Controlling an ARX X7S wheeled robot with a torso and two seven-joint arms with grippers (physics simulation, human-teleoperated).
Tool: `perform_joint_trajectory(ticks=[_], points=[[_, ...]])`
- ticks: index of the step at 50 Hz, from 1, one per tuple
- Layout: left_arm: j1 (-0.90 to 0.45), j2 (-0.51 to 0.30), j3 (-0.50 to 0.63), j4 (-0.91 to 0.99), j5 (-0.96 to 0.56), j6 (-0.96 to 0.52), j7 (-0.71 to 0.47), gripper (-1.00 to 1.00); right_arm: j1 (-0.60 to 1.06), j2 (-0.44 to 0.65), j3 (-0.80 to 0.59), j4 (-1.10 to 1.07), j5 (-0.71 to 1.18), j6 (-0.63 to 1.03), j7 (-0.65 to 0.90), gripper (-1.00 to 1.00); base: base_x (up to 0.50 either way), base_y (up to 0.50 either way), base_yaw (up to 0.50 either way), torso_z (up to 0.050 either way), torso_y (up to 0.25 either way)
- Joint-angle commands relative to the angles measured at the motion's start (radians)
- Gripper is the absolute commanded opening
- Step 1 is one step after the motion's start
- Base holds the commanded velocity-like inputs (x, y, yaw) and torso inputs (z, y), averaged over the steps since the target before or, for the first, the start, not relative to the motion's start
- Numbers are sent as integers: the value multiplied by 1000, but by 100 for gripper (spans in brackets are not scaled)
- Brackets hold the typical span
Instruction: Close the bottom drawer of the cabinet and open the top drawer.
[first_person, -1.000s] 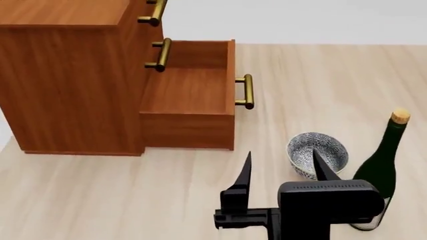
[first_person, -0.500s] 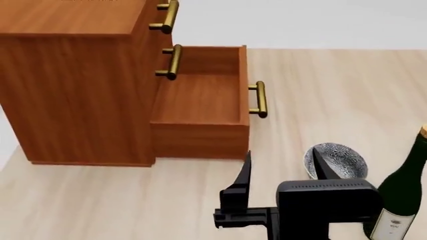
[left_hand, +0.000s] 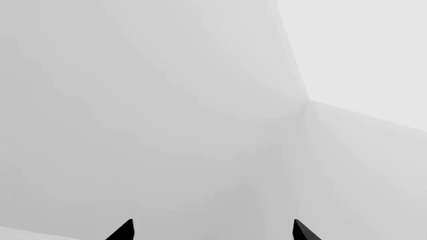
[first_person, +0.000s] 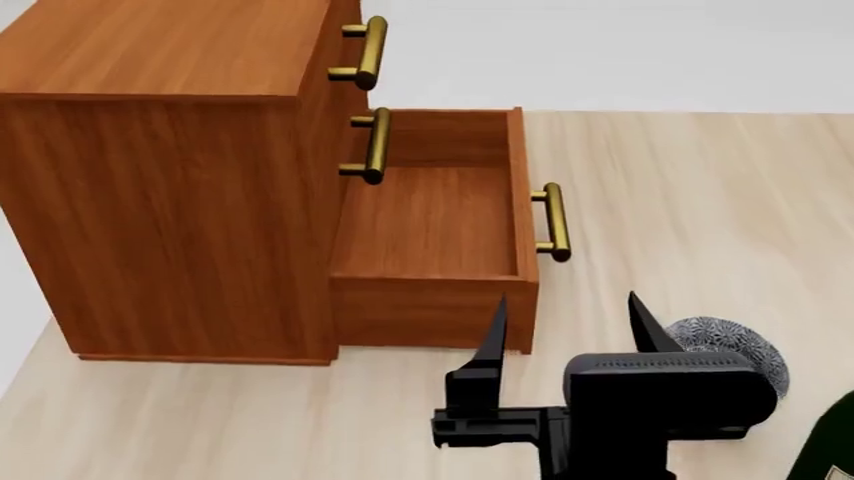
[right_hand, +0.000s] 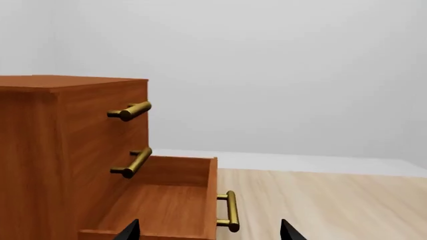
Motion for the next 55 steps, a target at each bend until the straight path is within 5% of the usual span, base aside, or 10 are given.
perform_joint_trajectory(ticks=[1, 55], points=[[17, 9, 7, -17, 6, 36, 11, 100, 5, 1, 10, 6, 20, 3, 3, 100, 168, 27, 0, 0, 0], [-2, -43, 27, 9, -10, -11, -36, 100, 28, 27, 25, -14, 67, 46, 40, 100, 186, 15, 0, 0, 0]])
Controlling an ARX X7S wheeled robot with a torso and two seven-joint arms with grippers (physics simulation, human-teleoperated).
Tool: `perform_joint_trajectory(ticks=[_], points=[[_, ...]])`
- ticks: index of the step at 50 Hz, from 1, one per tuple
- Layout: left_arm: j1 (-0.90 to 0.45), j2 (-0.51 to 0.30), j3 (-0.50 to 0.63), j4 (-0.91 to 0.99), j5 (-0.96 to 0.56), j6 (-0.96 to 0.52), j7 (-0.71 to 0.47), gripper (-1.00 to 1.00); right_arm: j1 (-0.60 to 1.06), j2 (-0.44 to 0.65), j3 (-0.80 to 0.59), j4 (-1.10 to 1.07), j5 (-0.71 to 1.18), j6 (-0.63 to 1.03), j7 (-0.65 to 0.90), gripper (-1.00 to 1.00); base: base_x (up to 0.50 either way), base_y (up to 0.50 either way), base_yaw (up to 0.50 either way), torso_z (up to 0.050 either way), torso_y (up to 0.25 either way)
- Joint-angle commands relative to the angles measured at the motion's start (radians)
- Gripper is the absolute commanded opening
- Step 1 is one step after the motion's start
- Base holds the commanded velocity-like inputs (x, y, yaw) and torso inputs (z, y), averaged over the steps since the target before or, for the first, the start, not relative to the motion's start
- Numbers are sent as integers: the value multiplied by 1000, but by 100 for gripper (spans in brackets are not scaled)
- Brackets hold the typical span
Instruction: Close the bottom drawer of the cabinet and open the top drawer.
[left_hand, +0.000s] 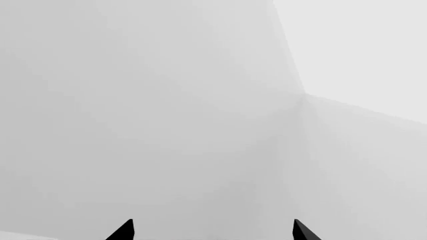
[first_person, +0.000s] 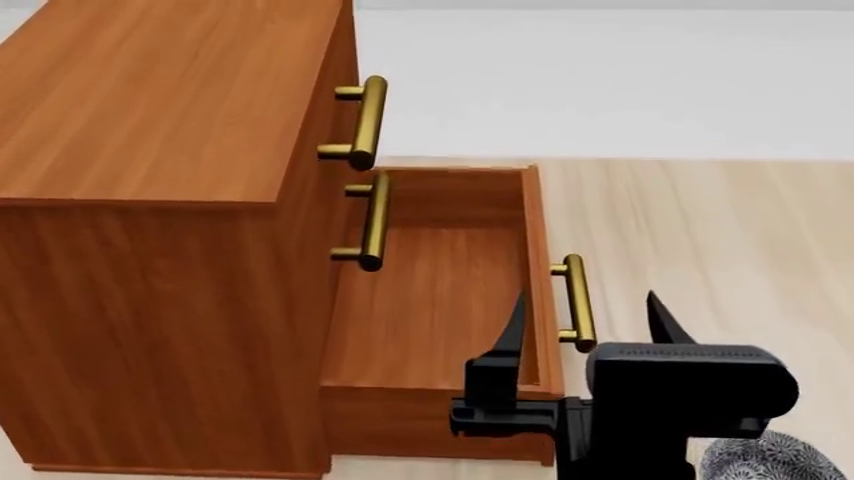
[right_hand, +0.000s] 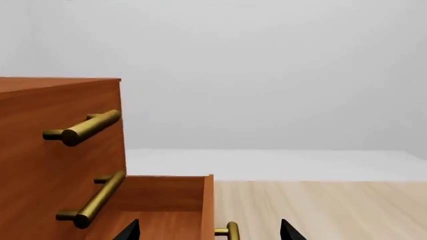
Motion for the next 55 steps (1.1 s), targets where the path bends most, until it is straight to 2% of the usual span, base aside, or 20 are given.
perform_joint_trajectory(ticks=[1, 3, 6, 8, 12, 17, 19, 26, 28, 30, 36, 42, 43, 46, 47, 50, 55], points=[[4, -1, 4, -14, 3, 16, 4, 100, 9, 12, 6, -28, 15, 22, 7, 100, 250, 0, 0, 0, 0], [12, 8, 5, -29, 6, 40, 16, 100, 10, 12, 8, -24, 17, 23, 8, 100, 252, 0, 0, 0, 0], [-7, -17, 6, 13, -4, -20, -18, 100, 9, 13, 8, -28, 19, 23, 9, 100, 260, 0, 0, 0, 0], [6, -2, 7, -19, 2, 24, 6, 100, 10, 14, 9, -37, 23, 32, 12, 100, 262, 0, 0, 0, 0], [-11, -22, 9, 8, -1, -20, -19, 100, 16, 20, 18, -63, 34, 53, 18, 100, 265, 0, 0, 0, 0], [8, -3, 11, -25, 6, 32, 7, 100, 25, 29, 19, -92, 42, 86, 26, 100, 266, 0, 0, 0, 0], [14, 3, 13, -37, 8, 50, 16, 100, 39, 34, 30, -116, 58, 119, 31, 100, 268, 0, 0, 0, 0], [-5, -26, 14, 17, -4, -19, -26, 100, 78, 55, 49, -208, 86, 211, 53, 100, 267, 0, 0, 0, 0], [11, -8, 16, -18, 5, 31, 1, 100, 91, 57, 63, -236, 106, 245, 60, 100, 266, 0, 0, 0, 0], [0, -26, 14, 20, -2, -14, -27, 100, 94, 56, 78, -259, 129, 271, 62, 100, 266, 0, 0, 0, 0], [1, -24, 20, 4, 3, -4, -20, 100, 118, 70, 106, -319, 160, 345, 84, 100, 262, 0, 0, 0, 0], [-3, -37, 25, 20, -14, -21, -22, 100, 192, 77, 152, -341, 224, 480, 103, 100, 90, 0, 0, 0, 0], [14, -18, 25, -10, -4, 27, 2, 100, 211, 79, 159, -339, 235, 505, 105, 100, 0, 0, 0, 0, 0], [-2, -37, 27, 20, -10, -18, -24, 100, 270, 79, 188, -322, 273, 580, 110, 100, 0, 0, 0, 0, 0], [13, -20, 29, -9, 2, 24, -2, 100, 288, 83, 188, -316, 272, 597, 117, 100, 0, 0, 0, 0, 0], [0, -37, 32, 12, 4, -17, -25, 100, 348, 91, 198, -293, 291, 674, 128, 100, 0, 0, 0, 0, 0], [17, -23, 35, -9, 20, 20, -11, 100, 409, 94, 204, -244, 297, 716, 135, 100, 0, 0, 0, 0, 0]])
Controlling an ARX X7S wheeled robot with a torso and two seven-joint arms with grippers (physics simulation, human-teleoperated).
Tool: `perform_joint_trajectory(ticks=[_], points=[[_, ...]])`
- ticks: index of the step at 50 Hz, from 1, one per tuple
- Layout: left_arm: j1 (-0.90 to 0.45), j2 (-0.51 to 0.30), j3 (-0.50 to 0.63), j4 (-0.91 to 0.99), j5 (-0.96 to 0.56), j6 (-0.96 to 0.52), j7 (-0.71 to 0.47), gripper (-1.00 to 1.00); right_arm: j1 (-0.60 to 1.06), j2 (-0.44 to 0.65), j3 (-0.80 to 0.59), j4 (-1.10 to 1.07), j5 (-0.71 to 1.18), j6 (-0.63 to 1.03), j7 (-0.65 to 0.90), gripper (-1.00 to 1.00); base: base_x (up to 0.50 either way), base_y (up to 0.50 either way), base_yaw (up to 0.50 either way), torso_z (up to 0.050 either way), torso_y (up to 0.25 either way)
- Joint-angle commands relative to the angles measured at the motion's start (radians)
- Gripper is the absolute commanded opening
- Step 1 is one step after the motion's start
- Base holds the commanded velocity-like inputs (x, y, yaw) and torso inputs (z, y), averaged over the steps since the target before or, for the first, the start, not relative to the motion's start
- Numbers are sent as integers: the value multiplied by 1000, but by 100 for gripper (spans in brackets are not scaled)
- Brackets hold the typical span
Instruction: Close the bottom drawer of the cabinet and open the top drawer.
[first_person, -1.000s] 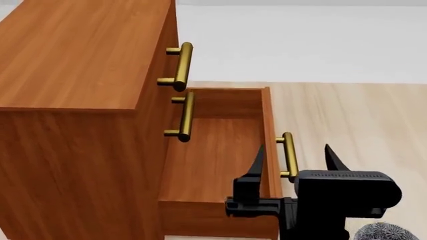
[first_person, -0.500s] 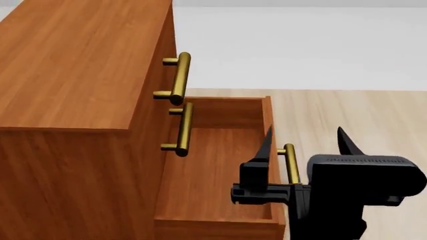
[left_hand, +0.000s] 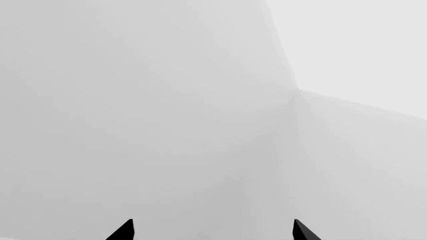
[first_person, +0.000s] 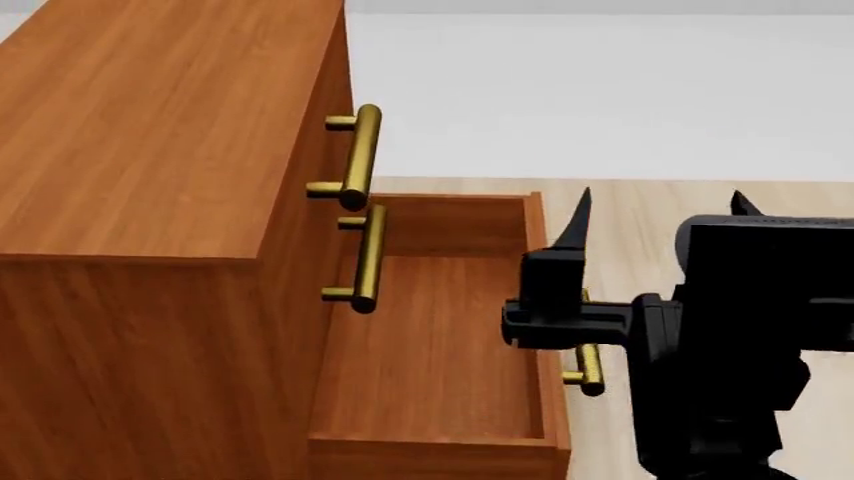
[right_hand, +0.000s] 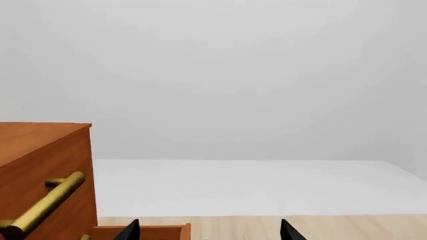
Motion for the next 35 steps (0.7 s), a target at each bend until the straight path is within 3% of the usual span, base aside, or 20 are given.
perform_joint_trajectory(ticks=[1, 13, 35], points=[[2, -7, 8, 2, 10, -6, -7, 100, 152, 14, 45, 51, 57, 183, 30, 100, 0, 0, 0, 0, 0], [-1, -17, 14, 3, 19, -25, -22, 100, 196, 13, 88, 84, 82, 232, 36, 100, 0, 0, 0, 0, -19], [2, -24, 19, 6, 19, -32, -35, 100, 126, 22, 88, 187, 47, 121, 18, 100, 0, 0, 0, 0, -204]])
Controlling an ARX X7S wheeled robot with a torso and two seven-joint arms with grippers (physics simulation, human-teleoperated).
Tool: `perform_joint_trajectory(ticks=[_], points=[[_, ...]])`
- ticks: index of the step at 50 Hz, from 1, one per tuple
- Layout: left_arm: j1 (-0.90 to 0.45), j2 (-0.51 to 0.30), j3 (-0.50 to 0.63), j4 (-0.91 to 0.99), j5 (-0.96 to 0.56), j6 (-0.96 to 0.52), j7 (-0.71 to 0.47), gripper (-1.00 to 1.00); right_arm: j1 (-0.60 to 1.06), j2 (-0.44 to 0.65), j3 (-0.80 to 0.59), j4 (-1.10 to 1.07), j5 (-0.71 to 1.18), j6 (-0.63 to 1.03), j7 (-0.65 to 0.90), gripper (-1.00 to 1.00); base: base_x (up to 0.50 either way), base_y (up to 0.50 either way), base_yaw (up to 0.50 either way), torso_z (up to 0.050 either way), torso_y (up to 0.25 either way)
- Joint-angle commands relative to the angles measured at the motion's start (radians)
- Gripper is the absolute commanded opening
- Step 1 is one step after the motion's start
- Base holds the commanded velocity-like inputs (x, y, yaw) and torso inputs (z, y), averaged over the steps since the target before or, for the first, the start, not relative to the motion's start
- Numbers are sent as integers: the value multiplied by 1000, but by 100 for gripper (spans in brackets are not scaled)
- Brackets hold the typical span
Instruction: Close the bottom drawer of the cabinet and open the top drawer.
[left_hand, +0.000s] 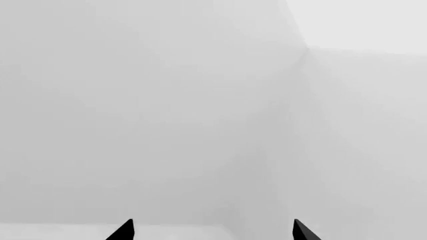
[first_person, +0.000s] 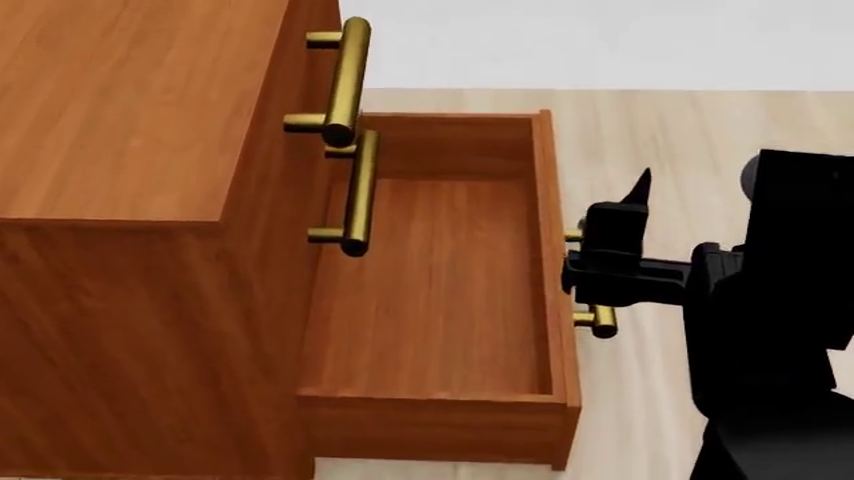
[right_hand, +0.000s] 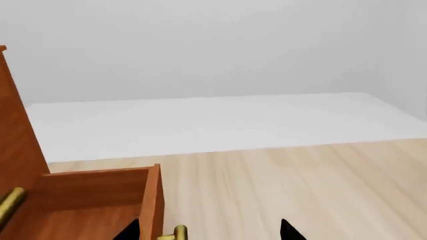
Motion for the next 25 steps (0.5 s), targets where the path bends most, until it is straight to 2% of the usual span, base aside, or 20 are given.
perform_joint_trajectory(ticks=[1, 4, 6, 8, 9, 17, 21, 25], points=[[-3, -6, 2, 1, -2, -5, -7, 100, -22, 8, 5, 46, -13, -36, -4, 100, 0, 0, 0, 0, -209], [16, 13, 2, -27, 7, 44, 15, 100, -21, 10, 8, 62, -16, -45, -5, 100, 0, 0, 0, 0, -208], [0, -7, 3, 9, -4, -7, -11, 100, -23, 13, 5, 71, -23, -52, -3, 100, 0, 0, 0, 0, -208], [-2, -3, -1, -5, -15, 13, 1, 100, -24, 17, -5, 86, -32, -62, -4, 100, 0, 0, 0, 0, -202], [15, 16, -3, -33, -21, 63, 29, 100, -24, 23, -20, 101, -48, -74, -1, 100, 0, 0, 0, 0, 0], [1, -3, 0, -2, -29, 23, 5, 100, -8, 46, -98, 227, -129, -154, 5, 100, 0, 0, 0, 0, 0], [25, 24, 4, -48, -12, 91, 38, 100, 4, 54, -151, 306, -181, -206, 11, 100, 0, 0, 0, 0, 0], [13, 8, 4, -25, -21, 57, 19, 100, 21, 58, -190, 369, -216, -239, 13, 100, 0, 0, 0, 0, 0]])
